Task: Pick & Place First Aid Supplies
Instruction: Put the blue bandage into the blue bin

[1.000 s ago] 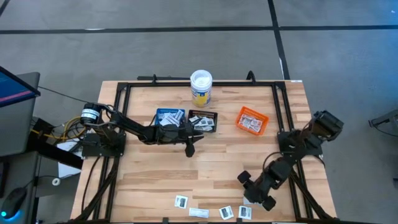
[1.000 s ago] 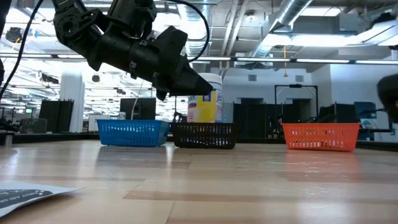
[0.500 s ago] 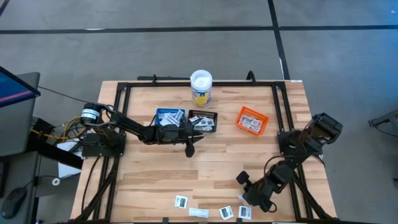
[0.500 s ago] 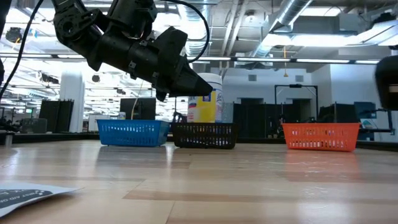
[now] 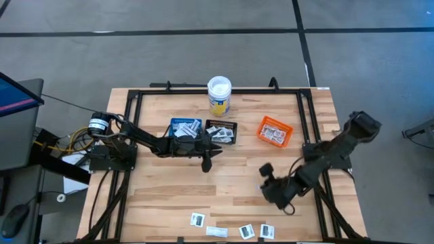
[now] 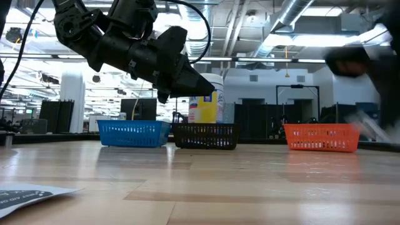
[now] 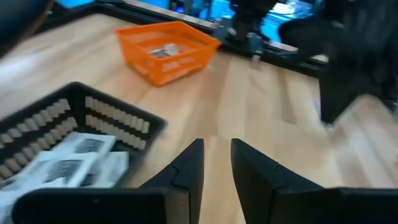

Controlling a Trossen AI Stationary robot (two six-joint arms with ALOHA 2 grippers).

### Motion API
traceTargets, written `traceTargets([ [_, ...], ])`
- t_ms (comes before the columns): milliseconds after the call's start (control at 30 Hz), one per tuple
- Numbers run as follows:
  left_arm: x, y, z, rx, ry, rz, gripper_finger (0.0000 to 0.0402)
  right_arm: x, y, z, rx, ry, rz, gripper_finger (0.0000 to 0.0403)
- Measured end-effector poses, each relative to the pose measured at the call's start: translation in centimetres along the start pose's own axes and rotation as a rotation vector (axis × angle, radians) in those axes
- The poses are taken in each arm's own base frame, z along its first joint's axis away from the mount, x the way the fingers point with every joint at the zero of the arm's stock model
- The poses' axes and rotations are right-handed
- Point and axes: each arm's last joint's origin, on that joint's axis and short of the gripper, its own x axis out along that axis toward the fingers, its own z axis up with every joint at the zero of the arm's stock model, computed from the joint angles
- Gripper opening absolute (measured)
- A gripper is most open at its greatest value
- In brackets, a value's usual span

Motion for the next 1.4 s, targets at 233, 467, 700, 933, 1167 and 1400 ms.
traceTargets([
  [233, -0.1, -0.9, 0.4, 0.011, -0.041, -0.100, 0.0081, -2.8, -5.7, 0.1, 0.074, -0.048, -0.548, 0.0004],
  [467, -0.1, -0.8, 1.3, 0.019, -0.139, -0.091, 0.0085, 0.2, -9.8, 0.8, 0.087, 0.006, -0.741, 0.0001],
  [700, 0.0, -0.2, 1.5, 0.015, -0.157, 0.004, 0.0124, 3.3, -11.3, 1.2, 0.103, 0.035, -0.861, 0.0001],
  [933, 0.2, 0.7, 1.6, -0.010, -0.168, 0.051, 0.0148, 4.3, -11.5, 2.1, 0.091, 0.002, -0.880, 0.0001],
  [1167, 0.3, 0.7, 1.6, -0.033, -0.183, 0.042, 0.0140, 4.1, -12.9, 3.6, 0.112, -0.054, -0.841, 0.0001],
  [1400, 0.2, 0.6, 1.9, -0.016, -0.209, 0.038, 0.0133, 4.0, -14.7, 4.2, 0.188, -0.147, -0.749, 0.0001],
])
